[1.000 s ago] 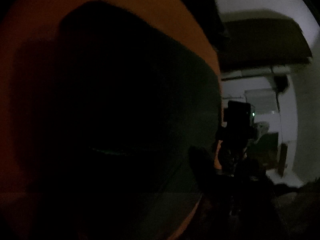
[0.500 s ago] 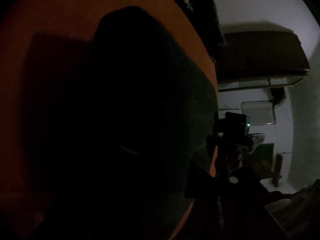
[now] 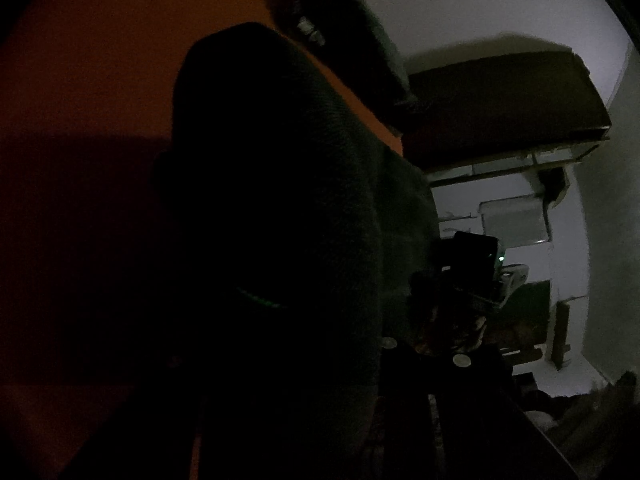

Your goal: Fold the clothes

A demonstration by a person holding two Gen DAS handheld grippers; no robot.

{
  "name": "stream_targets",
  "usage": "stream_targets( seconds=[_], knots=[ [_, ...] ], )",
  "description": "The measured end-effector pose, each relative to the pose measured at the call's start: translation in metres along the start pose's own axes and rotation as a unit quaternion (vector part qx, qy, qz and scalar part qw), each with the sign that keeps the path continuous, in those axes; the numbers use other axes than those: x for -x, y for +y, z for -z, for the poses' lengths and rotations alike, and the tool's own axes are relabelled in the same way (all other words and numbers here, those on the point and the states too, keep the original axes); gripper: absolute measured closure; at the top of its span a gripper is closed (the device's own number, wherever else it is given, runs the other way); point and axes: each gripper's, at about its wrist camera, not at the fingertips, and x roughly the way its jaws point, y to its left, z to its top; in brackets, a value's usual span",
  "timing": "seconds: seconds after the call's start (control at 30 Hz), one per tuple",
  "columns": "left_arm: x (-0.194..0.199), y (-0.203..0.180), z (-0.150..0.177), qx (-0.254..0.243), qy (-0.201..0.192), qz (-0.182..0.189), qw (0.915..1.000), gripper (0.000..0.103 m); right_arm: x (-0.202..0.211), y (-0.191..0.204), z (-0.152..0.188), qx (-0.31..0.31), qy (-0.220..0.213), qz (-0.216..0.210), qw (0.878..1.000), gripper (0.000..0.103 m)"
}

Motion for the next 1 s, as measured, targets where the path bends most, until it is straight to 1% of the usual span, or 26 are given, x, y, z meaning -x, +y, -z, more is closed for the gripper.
stream_targets(
  seconds=[0.07,0.13,0.23,0.33,0.4,0.47,0.53,0.67,0.7,0.77,0.83,0.87,0.93,1.0],
  knots=[
    [0.013,-0.029,-0.023,-0.013,0.003,-0.008,0.9999,0.078,0.019,0.011,-0.022,0.003,-0.009,0.004,1.0,0.069],
    [0.03,-0.061,-0.055,-0.025,0.004,-0.011,0.9996,0.078,0.042,0.023,-0.045,0.008,-0.019,0.008,1.0,0.069],
    [0.035,-0.12,-0.094,-0.042,0.0,-0.011,0.9991,0.078,0.086,0.049,-0.087,0.02,-0.037,0.015,0.999,0.069],
    [0.032,-0.18,-0.123,-0.053,-0.01,-0.006,0.9985,0.078,0.135,0.073,-0.126,0.026,-0.056,0.018,0.998,0.069],
    [0.037,-0.213,-0.134,-0.065,-0.016,-0.006,0.9978,0.078,0.16,0.085,-0.145,0.028,-0.067,0.022,0.997,0.069],
    [0.038,-0.241,-0.144,-0.073,-0.021,-0.007,0.9971,0.078,0.188,0.096,-0.163,0.033,-0.075,0.032,0.996,0.069],
    [0.036,-0.267,-0.16,-0.071,-0.029,-0.005,0.9971,0.078,0.207,0.109,-0.178,0.035,-0.081,0.041,0.995,0.069],
    [0.025,-0.307,-0.182,-0.075,-0.038,-0.003,0.9965,0.078,0.24,0.124,-0.206,0.042,-0.095,0.054,0.993,0.07],
    [0.023,-0.316,-0.187,-0.077,-0.04,-0.001,0.9962,0.078,0.248,0.123,-0.211,0.042,-0.1,0.055,0.993,0.07],
    [0.005,-0.335,-0.199,-0.077,-0.048,-0.001,0.9959,0.078,0.261,0.118,-0.221,0.041,-0.106,0.052,0.992,0.07],
    [-0.025,-0.345,-0.211,-0.08,-0.052,-0.004,0.9954,0.078,0.266,0.111,-0.231,0.044,-0.109,0.05,0.992,0.07],
    [-0.032,-0.349,-0.219,-0.078,-0.052,-0.005,0.9956,0.078,0.268,0.107,-0.236,0.045,-0.11,0.049,0.992,0.07],
    [-0.042,-0.345,-0.236,-0.074,-0.048,-0.005,0.9961,0.078,0.275,0.085,-0.246,0.042,-0.107,0.047,0.992,0.07],
    [-0.052,-0.342,-0.253,-0.069,-0.043,-0.006,0.9967,0.078,0.273,0.07,-0.265,0.039,-0.102,0.051,0.993,0.07]
  ],
)
